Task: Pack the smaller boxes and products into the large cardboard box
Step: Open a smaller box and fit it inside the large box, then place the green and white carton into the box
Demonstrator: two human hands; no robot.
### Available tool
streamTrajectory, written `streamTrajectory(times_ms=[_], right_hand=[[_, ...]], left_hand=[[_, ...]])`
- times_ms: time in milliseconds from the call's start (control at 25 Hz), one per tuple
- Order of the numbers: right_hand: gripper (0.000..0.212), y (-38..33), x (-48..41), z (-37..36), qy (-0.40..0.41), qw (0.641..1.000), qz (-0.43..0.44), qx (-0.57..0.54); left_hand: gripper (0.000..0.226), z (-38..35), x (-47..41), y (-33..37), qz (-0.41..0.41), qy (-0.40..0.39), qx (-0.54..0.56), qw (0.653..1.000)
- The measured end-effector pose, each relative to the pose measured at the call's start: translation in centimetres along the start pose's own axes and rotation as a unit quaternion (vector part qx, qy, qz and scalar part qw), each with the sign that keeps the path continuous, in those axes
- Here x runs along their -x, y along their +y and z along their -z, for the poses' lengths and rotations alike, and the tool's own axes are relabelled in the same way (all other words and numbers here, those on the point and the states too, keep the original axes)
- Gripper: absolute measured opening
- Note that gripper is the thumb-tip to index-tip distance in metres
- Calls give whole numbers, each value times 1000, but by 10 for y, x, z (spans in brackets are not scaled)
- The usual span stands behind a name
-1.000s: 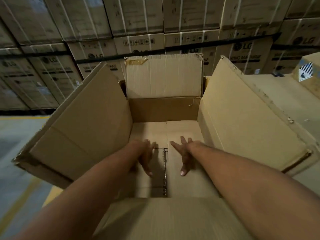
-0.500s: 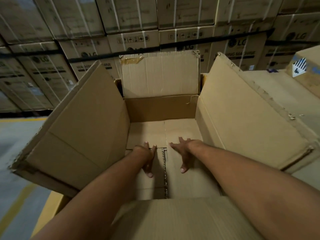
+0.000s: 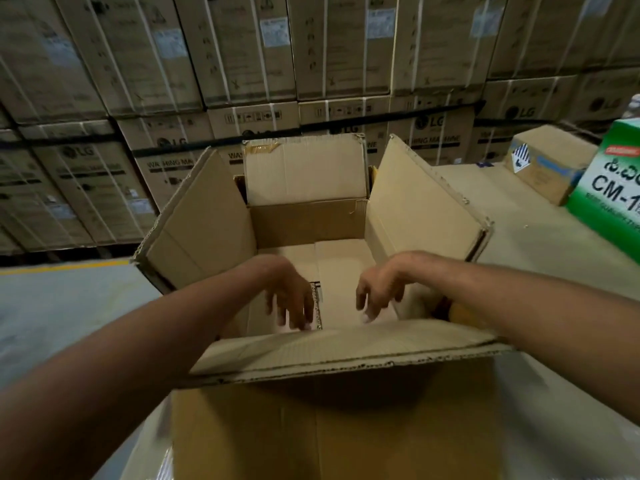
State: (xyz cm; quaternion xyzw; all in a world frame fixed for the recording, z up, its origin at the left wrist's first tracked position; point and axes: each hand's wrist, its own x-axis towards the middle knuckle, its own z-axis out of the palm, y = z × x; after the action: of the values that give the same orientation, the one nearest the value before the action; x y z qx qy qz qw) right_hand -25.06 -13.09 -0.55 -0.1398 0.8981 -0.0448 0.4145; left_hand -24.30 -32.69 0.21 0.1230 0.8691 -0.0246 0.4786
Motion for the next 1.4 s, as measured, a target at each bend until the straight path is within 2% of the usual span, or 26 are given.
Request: streamTrajectory(times_ms=[80, 160, 240, 360, 480, 560, 640, 760, 840, 1120, 1400], right_hand=[[45, -1, 31, 13, 115, 993, 24, 9], [37, 1, 68, 19, 248, 968, 46, 20], [24, 6, 104, 16, 386, 921, 47, 20], [16, 27, 153, -2, 573, 818, 44, -2], [17, 71, 193, -29, 681, 730, 57, 25], [22, 112, 213, -44, 722, 687, 70, 44], [25, 161, 229, -58, 745, 661, 70, 49], [24, 230, 246, -75, 759, 647, 60, 44], [21, 271, 252, -84, 753, 655, 46, 34], [18, 386, 250, -94, 739, 672, -37, 16], [17, 491, 266, -85, 747, 655, -117, -10]], left_hand=[[37, 14, 21, 5, -14, 105, -16, 994], [34, 24, 43, 24, -39, 254, -32, 966], [33, 23, 66, 51, -65, 422, -9, 904], [35, 4, 99, 104, -83, 613, 87, 781], [38, -19, 113, 165, -84, 724, 95, 678], [40, -27, 116, 209, -90, 763, 97, 633], [40, -33, 113, 258, -97, 782, 100, 607], [40, -38, 98, 327, -120, 793, 103, 588], [39, -38, 83, 370, -143, 793, 102, 584], [36, -4, 8, 471, -243, 714, 138, 642], [29, 46, -49, 553, -304, 646, 180, 677]])
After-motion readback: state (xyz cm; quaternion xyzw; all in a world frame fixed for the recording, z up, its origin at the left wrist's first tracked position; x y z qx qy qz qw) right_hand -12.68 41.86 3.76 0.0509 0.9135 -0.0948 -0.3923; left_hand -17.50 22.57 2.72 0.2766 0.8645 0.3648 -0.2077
